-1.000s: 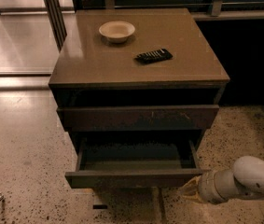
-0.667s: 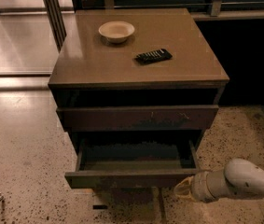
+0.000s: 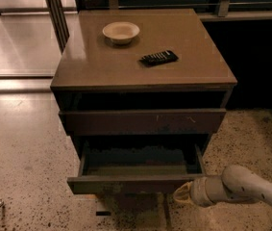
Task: Close middle drawer
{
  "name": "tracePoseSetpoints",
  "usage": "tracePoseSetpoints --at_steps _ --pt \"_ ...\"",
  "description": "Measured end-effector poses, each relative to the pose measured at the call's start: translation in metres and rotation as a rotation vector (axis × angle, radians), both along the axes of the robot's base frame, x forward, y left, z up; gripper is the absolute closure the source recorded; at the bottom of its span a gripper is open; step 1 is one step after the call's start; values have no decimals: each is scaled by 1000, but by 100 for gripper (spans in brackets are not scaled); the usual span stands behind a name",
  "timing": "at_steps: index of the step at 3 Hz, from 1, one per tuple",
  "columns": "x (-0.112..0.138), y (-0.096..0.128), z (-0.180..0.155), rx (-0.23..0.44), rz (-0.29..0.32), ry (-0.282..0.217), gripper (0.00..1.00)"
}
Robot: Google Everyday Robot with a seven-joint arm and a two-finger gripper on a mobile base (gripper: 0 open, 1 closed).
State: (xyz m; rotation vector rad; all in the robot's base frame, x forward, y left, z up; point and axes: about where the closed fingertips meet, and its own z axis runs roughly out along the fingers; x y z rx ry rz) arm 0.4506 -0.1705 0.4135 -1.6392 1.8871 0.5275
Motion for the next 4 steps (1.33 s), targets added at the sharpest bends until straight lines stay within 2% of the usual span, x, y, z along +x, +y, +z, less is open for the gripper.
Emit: tracePoseSetpoints --at_steps 1,3,4 --pt "1 0 -3 -28 6 -82 100" --pt "24 -2 -6 -121 13 -298 100" --pt "38 -8 -11 -167 -8 -371 100"
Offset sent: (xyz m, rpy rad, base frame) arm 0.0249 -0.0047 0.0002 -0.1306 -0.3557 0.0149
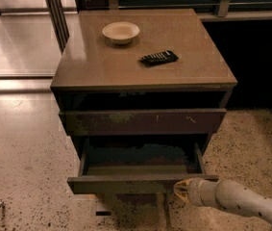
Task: Close middle drawer
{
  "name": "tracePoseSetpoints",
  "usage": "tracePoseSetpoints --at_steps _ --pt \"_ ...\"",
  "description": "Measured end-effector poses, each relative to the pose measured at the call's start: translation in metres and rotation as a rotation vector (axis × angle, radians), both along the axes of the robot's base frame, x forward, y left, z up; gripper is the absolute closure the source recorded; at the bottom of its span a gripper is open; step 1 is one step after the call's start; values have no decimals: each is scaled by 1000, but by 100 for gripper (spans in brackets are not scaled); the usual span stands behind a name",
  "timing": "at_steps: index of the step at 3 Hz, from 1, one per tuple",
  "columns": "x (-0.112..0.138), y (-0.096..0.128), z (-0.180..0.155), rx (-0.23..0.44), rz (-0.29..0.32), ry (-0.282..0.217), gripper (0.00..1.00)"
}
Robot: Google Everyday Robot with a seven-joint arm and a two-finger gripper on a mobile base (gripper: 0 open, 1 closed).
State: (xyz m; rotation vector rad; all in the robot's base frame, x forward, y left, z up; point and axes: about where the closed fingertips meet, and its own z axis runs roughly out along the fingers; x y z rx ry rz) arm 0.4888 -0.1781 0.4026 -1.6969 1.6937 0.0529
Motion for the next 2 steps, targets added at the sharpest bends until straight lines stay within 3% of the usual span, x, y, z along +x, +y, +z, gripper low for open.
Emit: tracePoseSetpoints --at_steps 2 --pt "39 -16 -8 -29 -77 -95 100"
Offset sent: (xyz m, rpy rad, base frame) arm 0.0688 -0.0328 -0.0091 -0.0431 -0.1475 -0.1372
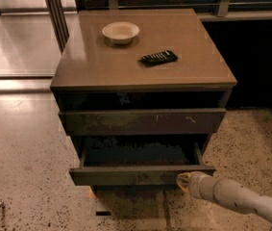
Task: Close middle drawer
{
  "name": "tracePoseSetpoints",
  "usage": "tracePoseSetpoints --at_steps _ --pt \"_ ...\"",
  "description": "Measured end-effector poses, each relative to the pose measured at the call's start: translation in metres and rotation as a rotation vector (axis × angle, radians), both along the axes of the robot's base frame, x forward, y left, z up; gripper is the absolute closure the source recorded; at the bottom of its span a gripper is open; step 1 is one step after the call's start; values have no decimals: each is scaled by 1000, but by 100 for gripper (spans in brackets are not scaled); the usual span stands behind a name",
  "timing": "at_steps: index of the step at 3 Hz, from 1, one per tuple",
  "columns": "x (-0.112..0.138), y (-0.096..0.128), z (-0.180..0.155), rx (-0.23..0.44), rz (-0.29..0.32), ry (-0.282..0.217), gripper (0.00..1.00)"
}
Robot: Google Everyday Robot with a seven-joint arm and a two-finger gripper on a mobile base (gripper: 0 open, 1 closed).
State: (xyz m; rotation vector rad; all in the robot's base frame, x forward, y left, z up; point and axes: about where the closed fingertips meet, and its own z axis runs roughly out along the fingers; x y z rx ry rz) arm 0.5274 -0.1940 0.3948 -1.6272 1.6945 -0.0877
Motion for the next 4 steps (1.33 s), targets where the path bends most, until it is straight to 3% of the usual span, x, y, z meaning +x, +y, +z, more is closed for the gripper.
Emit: tracePoseSetpoints --at_steps 2,4 --pt "47 -11 5 -26 -39 -39 100" --pt "104 -10 6 -66 -50 -27 100"
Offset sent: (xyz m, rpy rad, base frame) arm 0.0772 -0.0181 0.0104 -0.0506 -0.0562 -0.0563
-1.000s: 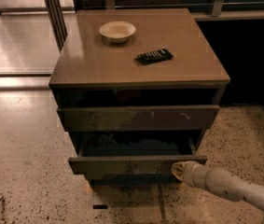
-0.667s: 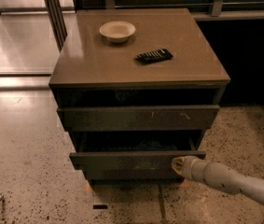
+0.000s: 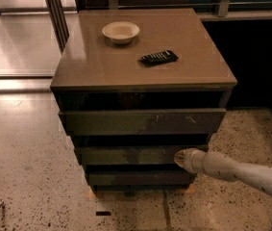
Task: Close middle drawer
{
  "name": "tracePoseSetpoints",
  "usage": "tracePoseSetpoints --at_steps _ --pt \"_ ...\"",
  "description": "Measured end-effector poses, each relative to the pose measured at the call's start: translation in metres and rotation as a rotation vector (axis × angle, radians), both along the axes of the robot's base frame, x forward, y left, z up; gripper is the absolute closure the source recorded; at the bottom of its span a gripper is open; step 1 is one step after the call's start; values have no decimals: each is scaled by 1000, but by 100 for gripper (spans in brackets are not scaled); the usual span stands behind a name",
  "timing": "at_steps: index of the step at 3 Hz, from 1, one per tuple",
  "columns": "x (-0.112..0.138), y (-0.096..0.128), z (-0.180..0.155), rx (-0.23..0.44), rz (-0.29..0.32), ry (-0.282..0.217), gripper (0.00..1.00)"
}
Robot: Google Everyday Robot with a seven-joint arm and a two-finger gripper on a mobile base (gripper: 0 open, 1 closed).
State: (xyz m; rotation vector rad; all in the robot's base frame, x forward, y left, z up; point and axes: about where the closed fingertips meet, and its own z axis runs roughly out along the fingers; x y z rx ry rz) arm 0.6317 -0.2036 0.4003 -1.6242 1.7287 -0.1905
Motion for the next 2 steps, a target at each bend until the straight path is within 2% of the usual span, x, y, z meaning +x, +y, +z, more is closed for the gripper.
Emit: tracePoseSetpoints --at_steps 2 --pt "-4 2 0 8 13 18 100"
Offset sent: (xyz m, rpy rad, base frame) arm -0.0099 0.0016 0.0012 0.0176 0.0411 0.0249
